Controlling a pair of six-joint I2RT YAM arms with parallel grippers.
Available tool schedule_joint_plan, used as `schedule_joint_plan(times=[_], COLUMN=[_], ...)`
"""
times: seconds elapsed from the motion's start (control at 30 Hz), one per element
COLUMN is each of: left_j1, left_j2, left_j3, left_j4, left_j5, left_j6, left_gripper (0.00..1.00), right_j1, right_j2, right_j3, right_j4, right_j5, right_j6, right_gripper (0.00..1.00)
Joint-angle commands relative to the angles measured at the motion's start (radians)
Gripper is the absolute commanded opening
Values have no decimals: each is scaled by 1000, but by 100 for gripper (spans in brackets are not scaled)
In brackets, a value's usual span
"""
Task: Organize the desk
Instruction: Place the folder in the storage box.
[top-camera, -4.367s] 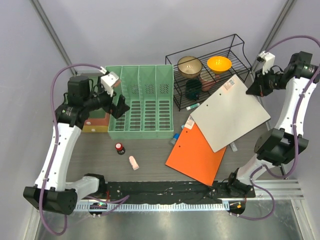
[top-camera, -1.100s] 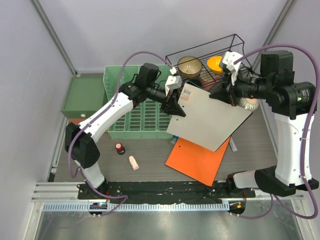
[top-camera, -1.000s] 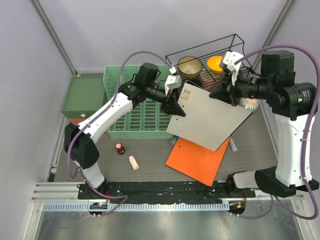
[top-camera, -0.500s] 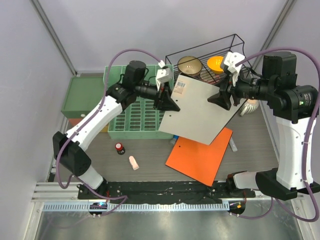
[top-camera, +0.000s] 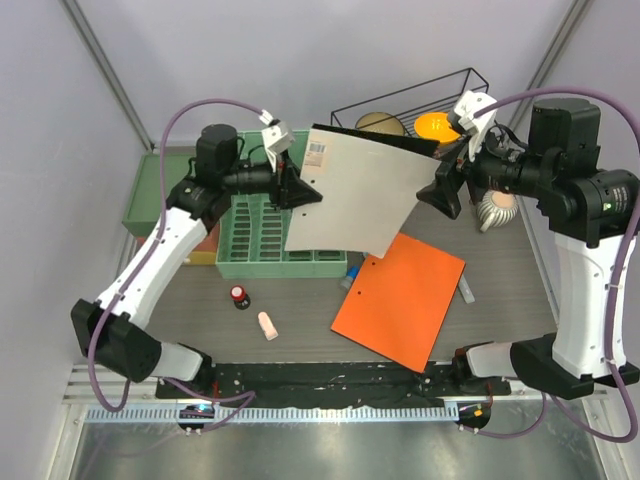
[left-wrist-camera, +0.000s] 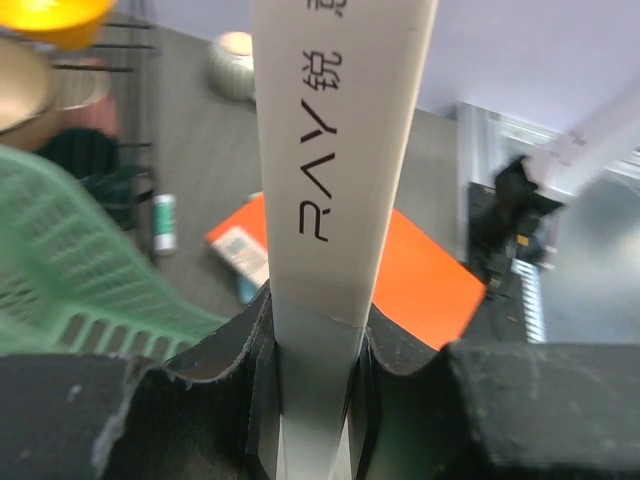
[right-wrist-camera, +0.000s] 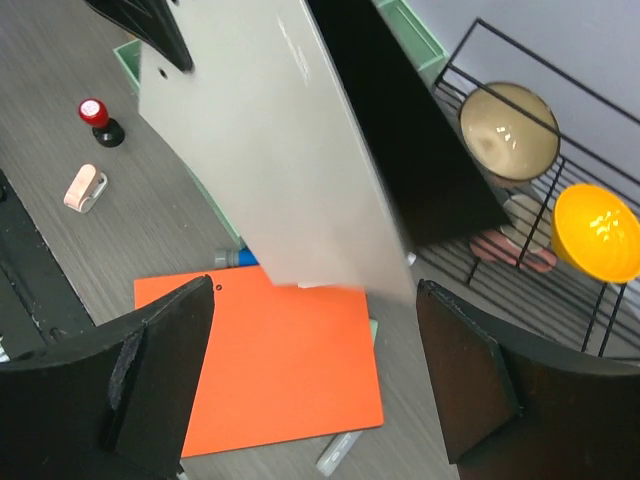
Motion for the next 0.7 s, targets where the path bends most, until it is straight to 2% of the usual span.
schedule_joint_plan(times=[0.0, 0.1, 0.23, 0.33, 0.53, 0.67], left_j1=[58, 75, 115, 151, 166, 166], left_j2=[-158, -229, -300, -367, -484, -544], left_j3=[-50, -81, -114, -156, -173, -162], left_j4=[72, 57, 21, 37, -49, -137], left_j5=[-325, -459, -565, -602, -660, -795], left_j6=[-18, -33, -81, -92, -98, -107], left_gripper=[0, 0, 0, 0, 0, 0], right_j1=[4, 2, 4, 4, 4, 4], right_j2=[-47, -61, -77, -83, -104, -112], right_j3=[-42, -74, -102, -113, -156, -182], right_j4=[9, 37, 55, 58, 67, 72], right_j5=[84, 119, 145, 153, 174, 177], right_j6=[113, 133, 150, 157, 163, 166], right_gripper=[86, 86, 86, 86, 86, 86])
